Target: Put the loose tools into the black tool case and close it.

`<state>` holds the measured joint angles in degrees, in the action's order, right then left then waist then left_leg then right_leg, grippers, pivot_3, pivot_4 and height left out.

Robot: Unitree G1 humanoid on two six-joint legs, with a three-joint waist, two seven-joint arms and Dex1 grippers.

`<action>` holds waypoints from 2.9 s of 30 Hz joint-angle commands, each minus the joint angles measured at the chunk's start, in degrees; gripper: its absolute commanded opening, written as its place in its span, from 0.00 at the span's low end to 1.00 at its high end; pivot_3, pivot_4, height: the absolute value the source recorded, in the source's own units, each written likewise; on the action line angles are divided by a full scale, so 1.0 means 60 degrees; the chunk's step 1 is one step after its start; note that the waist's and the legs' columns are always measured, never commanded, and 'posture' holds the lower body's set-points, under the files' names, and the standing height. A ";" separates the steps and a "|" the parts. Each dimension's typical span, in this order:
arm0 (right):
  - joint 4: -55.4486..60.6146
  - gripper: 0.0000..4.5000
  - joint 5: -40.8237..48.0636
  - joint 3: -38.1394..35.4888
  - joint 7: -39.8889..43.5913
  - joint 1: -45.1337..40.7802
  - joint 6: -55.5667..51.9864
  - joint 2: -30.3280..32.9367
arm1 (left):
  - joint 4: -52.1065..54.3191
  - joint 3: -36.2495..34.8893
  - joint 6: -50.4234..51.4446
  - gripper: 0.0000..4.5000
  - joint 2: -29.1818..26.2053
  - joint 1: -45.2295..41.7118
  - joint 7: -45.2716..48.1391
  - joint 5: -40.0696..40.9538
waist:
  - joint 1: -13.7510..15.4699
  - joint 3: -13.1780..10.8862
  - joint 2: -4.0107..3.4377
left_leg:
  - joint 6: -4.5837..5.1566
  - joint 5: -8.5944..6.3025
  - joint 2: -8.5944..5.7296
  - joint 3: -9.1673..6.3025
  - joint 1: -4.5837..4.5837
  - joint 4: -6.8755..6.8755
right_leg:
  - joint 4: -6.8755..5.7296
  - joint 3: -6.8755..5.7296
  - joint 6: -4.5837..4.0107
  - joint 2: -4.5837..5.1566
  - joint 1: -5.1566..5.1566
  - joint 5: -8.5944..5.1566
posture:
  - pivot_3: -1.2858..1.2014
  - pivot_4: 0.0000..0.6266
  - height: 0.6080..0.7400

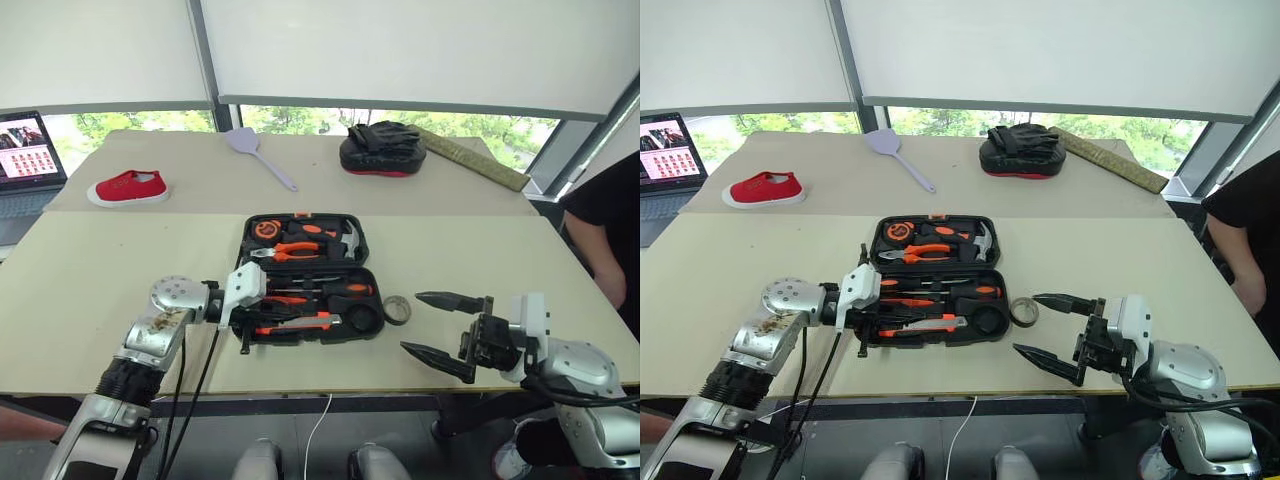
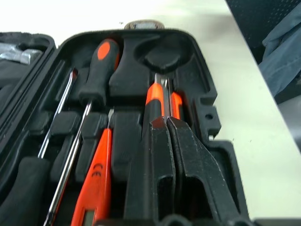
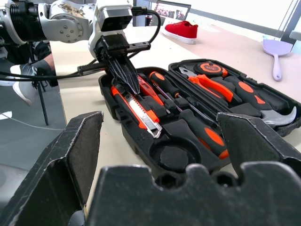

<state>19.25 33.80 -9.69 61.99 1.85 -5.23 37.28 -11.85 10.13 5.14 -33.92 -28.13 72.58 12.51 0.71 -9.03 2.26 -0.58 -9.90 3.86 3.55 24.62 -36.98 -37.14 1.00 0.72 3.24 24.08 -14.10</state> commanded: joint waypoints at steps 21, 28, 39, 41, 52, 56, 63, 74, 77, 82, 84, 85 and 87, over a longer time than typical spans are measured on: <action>0.0224 1.00 0.0272 -0.0564 -0.0276 0.0021 -0.0030 0.0236 | -0.0668 -0.0266 -0.0704 0.01 0.0092 0.0684 -0.0305 0.0003 | -0.0007 0.0135 -0.0092 | 0.0025 -0.0019 -0.0008 0.0003 -0.0150 0.0009 | 0.0019 -0.0004 -0.0026 0.0025 -0.0157 -0.0067 | 0.52 0.24 1.00; 0.0077 1.00 0.0337 -0.1605 0.0007 0.0685 0.0165 0.0653 | 0.0833 -0.2265 0.0602 0.30 -0.0424 0.0709 0.0553 0.2723 | -0.0035 0.0119 -0.0069 | 0.0037 -0.0027 0.0000 0.0003 -0.0117 0.0022 | 0.0020 -0.0010 0.0014 0.0018 -0.0125 -0.0047 | 0.52 0.24 1.00; -0.1807 1.00 -0.1379 -0.1806 0.0614 0.1633 0.1605 0.1041 | 0.0866 -0.3634 -0.0105 0.99 -0.1995 0.2814 0.1696 0.3090 | -0.0037 0.0112 -0.0072 | 0.0035 -0.0053 0.0004 0.0012 -0.0131 0.0029 | 0.0031 -0.0008 -0.0043 0.0036 -0.0122 -0.0098 | 0.52 0.24 1.00; -0.1926 1.00 -0.2003 -0.1242 0.0588 0.1034 0.1429 0.1445 | 0.1095 -0.3742 0.0037 0.99 -0.1875 0.2807 0.1587 0.3284 | -0.0038 0.0110 -0.0075 | 0.0031 -0.0055 0.0008 0.0014 -0.0134 0.0029 | 0.0030 -0.0007 -0.0043 0.0046 -0.0119 -0.0094 | 0.52 0.24 1.00; -0.1285 1.00 -0.3305 0.3066 0.1002 -0.3530 -0.3271 0.2283 | 0.2502 -0.3548 0.0201 0.99 -0.1186 0.3253 0.1366 0.3674 | -0.0056 0.0103 -0.0080 | 0.0054 -0.0062 0.0007 0.0026 -0.0002 0.0033 | 0.0007 0.0002 -0.0059 0.0016 0.0028 -0.0041 | 0.52 0.24 1.00; -0.1695 1.00 -0.3931 0.3946 0.0746 -0.4260 -0.3548 0.1879 | 0.2477 -0.3719 -0.0019 0.99 -0.1124 0.3455 0.1234 0.3636 | -0.0021 0.0099 -0.0073 | 0.0068 -0.0080 -0.0002 0.0025 0.0020 0.0031 | 0.0019 0.0000 -0.0047 0.0019 0.0036 -0.0049 | 0.52 0.24 1.00; -0.2118 0.77 -0.4417 0.4535 0.0599 -0.5005 -0.4227 0.1570 | 0.2620 -0.3692 -0.0343 1.00 -0.1138 0.3639 0.1126 0.3512 | -0.0007 0.0096 -0.0073 | 0.0061 -0.0074 0.0000 0.0027 0.0013 0.0016 | 0.0014 -0.0002 -0.0042 0.0021 0.0032 -0.0043 | 0.52 0.24 1.00; -0.2270 0.01 -0.4924 0.4640 0.0734 -0.5237 -0.4628 0.1870 | 0.2427 -0.3437 -0.0693 1.00 -0.1048 0.3489 0.1156 0.3287 | -0.0012 0.0097 -0.0072 | 0.0061 -0.0074 0.0000 0.0028 0.0011 0.0012 | 0.0013 -0.0001 -0.0044 0.0020 0.0030 -0.0041 | 0.52 0.24 1.00; -0.1693 0.01 -0.4411 0.4201 0.1250 -0.5183 -0.4954 0.2344 | 0.2385 -0.3459 -0.0747 1.00 -0.1036 0.3471 0.1184 0.3301 | -0.0007 0.0096 -0.0073 | 0.0061 -0.0074 0.0000 0.0028 0.0011 0.0012 | 0.0013 -0.0002 -0.0044 0.0021 0.0030 -0.0041 | 0.52 0.24 1.00; -0.0463 0.01 -0.2509 0.3500 0.1770 -0.5907 -0.6814 0.2190 | 0.2307 -0.3528 -0.0866 1.00 -0.1013 0.3558 0.1253 0.3346 | -0.0088 0.0093 -0.0075 | 0.0061 -0.0074 0.0004 0.0027 0.0011 0.0013 | 0.0013 0.0000 -0.0045 0.0021 0.0033 -0.0040 | 0.52 0.24 1.00; -0.0207 0.01 -0.1787 0.3738 0.1770 -0.6385 -0.7874 0.1649 | 0.2240 -0.3484 -0.0936 1.00 -0.0946 0.3561 0.1255 0.3305 | -0.0190 0.0093 -0.0075 | 0.0061 -0.0074 0.0019 0.0026 0.0001 0.0014 | 0.0010 -0.0001 -0.0056 0.0008 0.0033 -0.0034 | 0.52 0.24 1.00; -0.0249 0.01 -0.1744 0.3959 0.1605 -0.6567 -0.8152 0.1344 | 0.2238 -0.3436 -0.0951 1.00 -0.0891 0.3549 0.1233 0.3285 | -0.0237 0.0093 -0.0074 | 0.0061 -0.0074 0.0022 0.0025 -0.0002 0.0015 | 0.0008 -0.0001 -0.0060 0.0003 0.0032 -0.0031 | 0.52 0.24 1.00; -0.0498 0.01 -0.1985 0.4435 0.1269 -0.6809 -0.8306 0.0968 | 0.2278 -0.3344 -0.0958 1.00 -0.0792 0.3519 0.1194 0.3255 | -0.0237 0.0093 -0.0074 | 0.0061 -0.0074 0.0031 0.0019 -0.0014 0.0016 | 0.0004 -0.0002 -0.0067 -0.0007 0.0025 -0.0030 | 0.52 0.24 1.00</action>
<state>16.71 21.86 14.84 71.37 -38.00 -52.89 44.03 1.24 -10.02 0.50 -38.82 -6.68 79.83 31.62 -0.72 -8.47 1.82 -0.21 -10.34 4.03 3.66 24.55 -36.89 -37.12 0.98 0.32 3.20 24.22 -14.28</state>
